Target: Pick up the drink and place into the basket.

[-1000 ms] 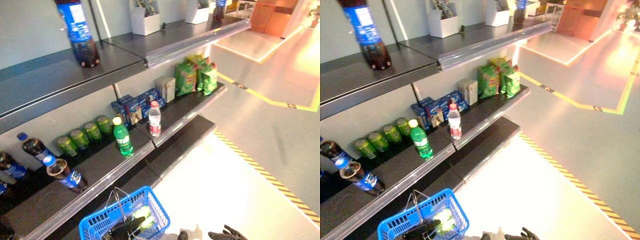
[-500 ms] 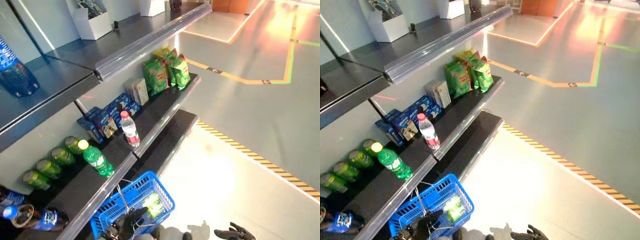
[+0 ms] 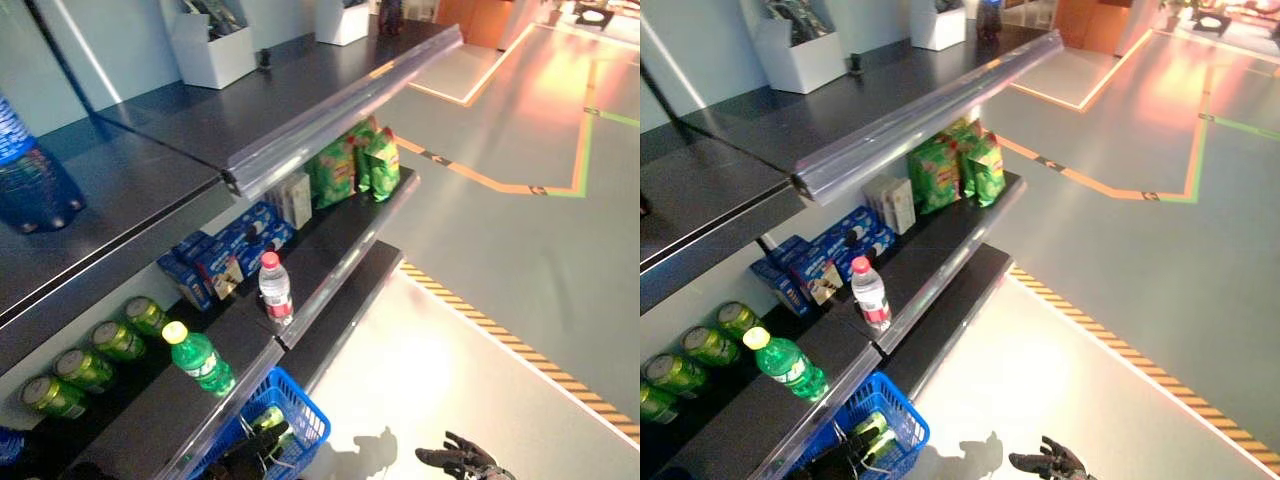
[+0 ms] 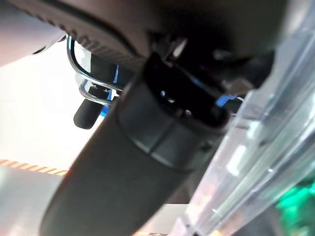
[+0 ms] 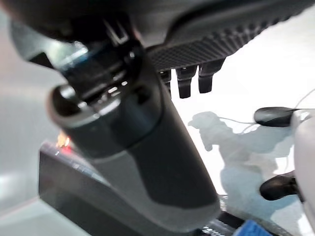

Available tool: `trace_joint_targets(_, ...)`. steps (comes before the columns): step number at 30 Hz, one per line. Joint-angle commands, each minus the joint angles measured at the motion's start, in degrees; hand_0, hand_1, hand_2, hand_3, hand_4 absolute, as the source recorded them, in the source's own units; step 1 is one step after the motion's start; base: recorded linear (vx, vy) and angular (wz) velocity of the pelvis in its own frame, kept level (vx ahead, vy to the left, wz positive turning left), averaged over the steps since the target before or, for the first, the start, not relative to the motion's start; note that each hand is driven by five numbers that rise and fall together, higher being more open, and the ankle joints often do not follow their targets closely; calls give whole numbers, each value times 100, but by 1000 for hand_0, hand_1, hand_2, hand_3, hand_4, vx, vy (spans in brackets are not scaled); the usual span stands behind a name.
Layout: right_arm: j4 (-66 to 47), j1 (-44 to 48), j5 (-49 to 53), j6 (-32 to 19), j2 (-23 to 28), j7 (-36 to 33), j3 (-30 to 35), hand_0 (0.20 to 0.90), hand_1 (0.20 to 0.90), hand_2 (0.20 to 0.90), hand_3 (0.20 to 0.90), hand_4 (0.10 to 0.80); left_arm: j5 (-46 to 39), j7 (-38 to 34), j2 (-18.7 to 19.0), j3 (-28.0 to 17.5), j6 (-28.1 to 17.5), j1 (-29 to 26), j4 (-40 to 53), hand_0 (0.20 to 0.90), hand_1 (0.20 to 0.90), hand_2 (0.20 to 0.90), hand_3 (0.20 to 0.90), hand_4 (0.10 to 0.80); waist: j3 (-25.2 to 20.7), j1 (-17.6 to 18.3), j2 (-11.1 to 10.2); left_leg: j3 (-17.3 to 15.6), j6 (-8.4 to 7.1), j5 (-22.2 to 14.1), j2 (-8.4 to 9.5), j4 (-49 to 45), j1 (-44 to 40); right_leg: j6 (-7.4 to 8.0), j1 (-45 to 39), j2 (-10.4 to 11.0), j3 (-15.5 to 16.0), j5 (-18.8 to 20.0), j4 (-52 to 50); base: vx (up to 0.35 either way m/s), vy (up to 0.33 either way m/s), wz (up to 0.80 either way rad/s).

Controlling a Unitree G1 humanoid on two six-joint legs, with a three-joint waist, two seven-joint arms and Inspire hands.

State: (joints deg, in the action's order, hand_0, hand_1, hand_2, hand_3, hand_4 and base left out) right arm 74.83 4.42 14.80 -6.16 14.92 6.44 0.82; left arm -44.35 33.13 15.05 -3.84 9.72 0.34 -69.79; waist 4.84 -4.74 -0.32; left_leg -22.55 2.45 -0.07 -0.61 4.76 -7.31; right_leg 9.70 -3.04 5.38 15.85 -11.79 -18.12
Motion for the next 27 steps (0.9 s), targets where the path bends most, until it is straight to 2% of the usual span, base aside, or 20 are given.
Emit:
trace_joint_targets(1, 41, 7, 212, -226, 70, -44, 138, 900, 900, 900, 900, 800, -488, 597, 109, 87, -156, -175, 557, 300, 300, 300, 200, 100, -229, -92, -28, 399, 249, 76, 570, -90, 537, 110, 218, -344, -263, 2162, -1599, 102, -16, 64)
trace_joint_targets(3, 51, 5, 250, -230, 65, -41, 161, 900, 900, 900, 900, 800, -511, 542, 90, 180, -148, -141, 667, 300, 300, 300, 200, 100, -215, -119, 50, 583, 216, 106, 488, -111, 482, 3, 404, 47, -237, 2015, -1610, 81, -80, 70)
trace_joint_targets(5, 74, -2, 270, -253, 51, -30, 207, 900, 900, 900, 900, 800, -546, 535, 102, 273, -161, -134, 700, 300, 300, 300, 200, 100, -190, -118, 114, 803, 174, 107, 394, -145, 443, -75, 521, 269, -314, 1900, -1286, 119, -203, 69)
trace_joint_targets(6, 99, -26, 355, -297, 48, -47, 222, 900, 900, 900, 900, 800, -584, 571, 136, 391, -157, -209, 643, 300, 300, 300, 200, 100, -135, -29, 134, 1077, 127, 87, 339, -206, 420, -185, 653, 235, -516, 1876, -687, 193, -282, 84)
trace_joint_targets(8, 124, -78, 457, -360, 70, -40, 240, 900, 900, 900, 900, 800, -548, 618, 100, 474, -169, -341, 523, 300, 300, 300, 200, 100, -68, 134, 65, 1487, 105, -100, 393, -371, 353, -263, 874, 404, -964, 2059, 237, 190, -265, 92)
trace_joint_targets(10, 138, -89, 441, -420, 84, 14, 249, 900, 900, 900, 900, 800, -597, 606, 82, 506, -213, -399, 461, 300, 300, 300, 200, 100, -41, 239, 38, 1720, 112, -206, 438, -428, 309, -254, 932, 459, -1170, 2138, 583, 134, -183, 121)
trace_joint_targets(12, 180, -75, 600, -437, 106, -2, 276, 900, 900, 900, 900, 800, -456, 820, 46, 556, -314, -477, 218, 300, 300, 300, 200, 100, -38, 371, 17, 2248, 136, -388, 540, -502, 236, -213, 1073, 432, -1698, 2256, 1030, 187, -248, 161)
trace_joint_targets(14, 213, -59, 528, -428, 124, 8, 292, 900, 900, 900, 900, 800, -498, 857, 29, 478, -402, -499, 70, 300, 300, 300, 200, 100, -51, 385, -5, 2600, 141, -495, 598, -588, 180, -200, 1029, 409, -1939, 2307, 1051, 177, -268, 163)
trace_joint_targets(16, 233, -44, 527, -440, 123, 6, 276, 900, 900, 900, 900, 800, -489, 880, 46, 425, -427, -481, 21, 300, 300, 300, 200, 100, -54, 373, -41, 2728, 132, -554, 600, -674, 163, -188, 977, 425, -1976, 2326, 955, 116, -242, 159)
trace_joint_targets(18, 197, -52, 570, -410, 113, -12, 196, 900, 900, 900, 900, 800, -478, 869, 77, 367, -417, -467, 6, 300, 300, 300, 200, 100, -84, 320, -30, 2823, 59, -537, 412, -844, 231, -213, 802, 334, -1958, 1818, 784, 118, -336, 118)
trace_joint_targets(20, 142, -60, 532, -383, 108, 21, 115, 900, 900, 900, 900, 800, -546, 818, 87, 321, -413, -459, -11, 300, 300, 300, 200, 100, -110, 245, -65, 2874, -66, -508, 223, -996, 313, -296, 531, 274, -1786, 1423, 943, 102, -381, 74)
trace_joint_targets(23, 36, -34, 539, -280, 117, 42, 2, 900, 900, 900, 900, 800, -648, 772, 107, 290, -278, -470, 37, 300, 300, 300, 200, 100, -117, 177, -139, 2912, -239, -441, 12, -1088, 410, -432, 276, 137, -1694, 1285, 1210, 84, -381, 65)
trace_joint_targets(24, -51, 2, 577, -177, 144, -27, -81, 900, 900, 900, 900, 800, -606, 751, 62, 252, -231, -467, 115, 300, 300, 300, 200, 100, -85, 120, -152, 2862, -376, -307, -167, -1080, 507, -545, 167, 60, -1526, 1242, 1351, -26, -323, 130)
trace_joint_targets(25, -82, 24, 680, -117, 179, -118, -114, 900, 900, 900, 900, 800, -639, 695, 17, 282, -225, -459, 201, 300, 300, 300, 200, 100, -40, 89, -112, 2789, -506, -11, -361, -1025, 633, -625, 112, -20, -1448, 1211, 1424, -90, -313, 166)
trace_joint_targets(26, -88, 31, 785, -89, 231, -195, -87, 900, 900, 900, 900, 800, -608, 703, -55, 292, -179, -476, 284, 300, 300, 300, 200, 100, 33, 81, -41, 2532, -632, 327, -567, -882, 809, -677, -4, -73, -1241, 1175, 1531, -112, -210, 146)
trace_joint_targets(27, -77, 32, 804, -110, 252, -226, -49, 900, 900, 900, 900, 800, -568, 728, -85, 312, -160, -495, 308, 300, 300, 300, 200, 100, 83, 107, -4, 2228, -695, 488, -724, -795, 924, -704, -81, -84, -1080, 1133, 1573, -111, -150, 132)
